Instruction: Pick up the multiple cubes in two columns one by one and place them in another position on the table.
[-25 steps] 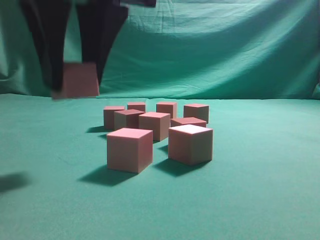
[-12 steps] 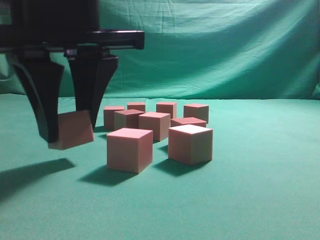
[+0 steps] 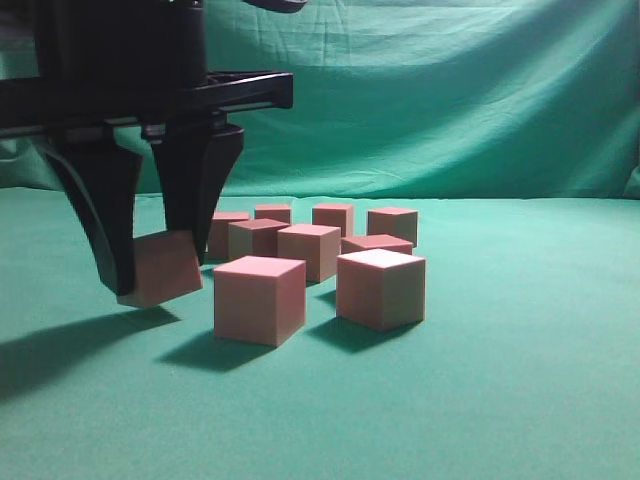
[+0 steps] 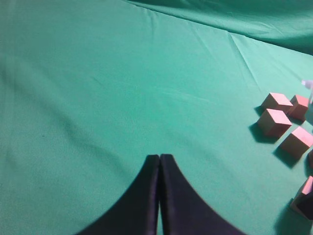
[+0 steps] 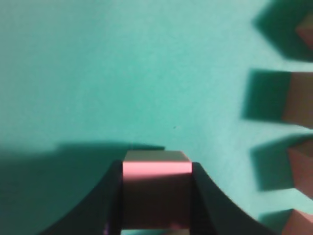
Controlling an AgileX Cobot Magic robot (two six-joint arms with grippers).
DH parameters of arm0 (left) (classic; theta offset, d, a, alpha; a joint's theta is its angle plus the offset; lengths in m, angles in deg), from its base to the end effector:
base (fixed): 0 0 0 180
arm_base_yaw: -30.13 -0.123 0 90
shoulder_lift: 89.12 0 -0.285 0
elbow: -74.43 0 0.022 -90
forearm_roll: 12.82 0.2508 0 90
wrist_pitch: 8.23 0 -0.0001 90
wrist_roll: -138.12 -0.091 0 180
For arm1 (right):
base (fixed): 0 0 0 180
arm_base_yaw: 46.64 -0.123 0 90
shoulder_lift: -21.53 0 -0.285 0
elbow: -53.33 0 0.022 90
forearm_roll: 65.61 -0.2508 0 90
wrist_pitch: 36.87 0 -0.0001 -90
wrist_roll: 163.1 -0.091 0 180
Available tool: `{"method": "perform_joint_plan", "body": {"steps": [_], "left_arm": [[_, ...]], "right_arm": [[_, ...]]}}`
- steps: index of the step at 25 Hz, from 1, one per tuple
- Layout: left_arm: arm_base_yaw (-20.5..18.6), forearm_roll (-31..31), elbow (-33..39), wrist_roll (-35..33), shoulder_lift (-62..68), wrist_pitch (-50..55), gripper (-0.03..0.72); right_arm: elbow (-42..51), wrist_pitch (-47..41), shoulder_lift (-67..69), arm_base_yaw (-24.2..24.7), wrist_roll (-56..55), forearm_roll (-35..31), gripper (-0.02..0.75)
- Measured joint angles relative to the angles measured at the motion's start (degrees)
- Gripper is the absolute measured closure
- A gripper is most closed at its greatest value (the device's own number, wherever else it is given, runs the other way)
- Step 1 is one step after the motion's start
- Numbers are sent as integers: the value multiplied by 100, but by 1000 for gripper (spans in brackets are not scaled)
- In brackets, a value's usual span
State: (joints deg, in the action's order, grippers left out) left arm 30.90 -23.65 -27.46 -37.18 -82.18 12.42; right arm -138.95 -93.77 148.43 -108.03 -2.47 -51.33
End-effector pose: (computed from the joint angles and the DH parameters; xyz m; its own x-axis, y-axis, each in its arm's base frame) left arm 0.0525 -0.0068 0.1768 -0.2759 -0.2520 -0.9276 0.0068 0.9645 -0.2641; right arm 0.2189 0.3620 0.1786 -0.6306 -0.7502 -0.1990 -0.7323 0.6600 -0.1677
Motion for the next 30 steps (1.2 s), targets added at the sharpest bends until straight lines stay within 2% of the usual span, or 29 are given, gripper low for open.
{"method": "perform_joint_plan", "body": {"steps": [20, 27, 28, 30], "left_arm": [[0, 0, 0, 0, 0, 0, 688], [0, 0, 0, 0, 0, 0, 688], [0, 0, 0, 0, 0, 0, 688], [0, 0, 0, 0, 0, 0, 688]], "right_arm": [[-4, -76, 69, 0, -244, -166, 475], [-4, -76, 101, -22, 5, -216, 200], [-4, -76, 101, -50, 31, -183, 172], [-4, -62, 45, -97, 42, -115, 173]]}}
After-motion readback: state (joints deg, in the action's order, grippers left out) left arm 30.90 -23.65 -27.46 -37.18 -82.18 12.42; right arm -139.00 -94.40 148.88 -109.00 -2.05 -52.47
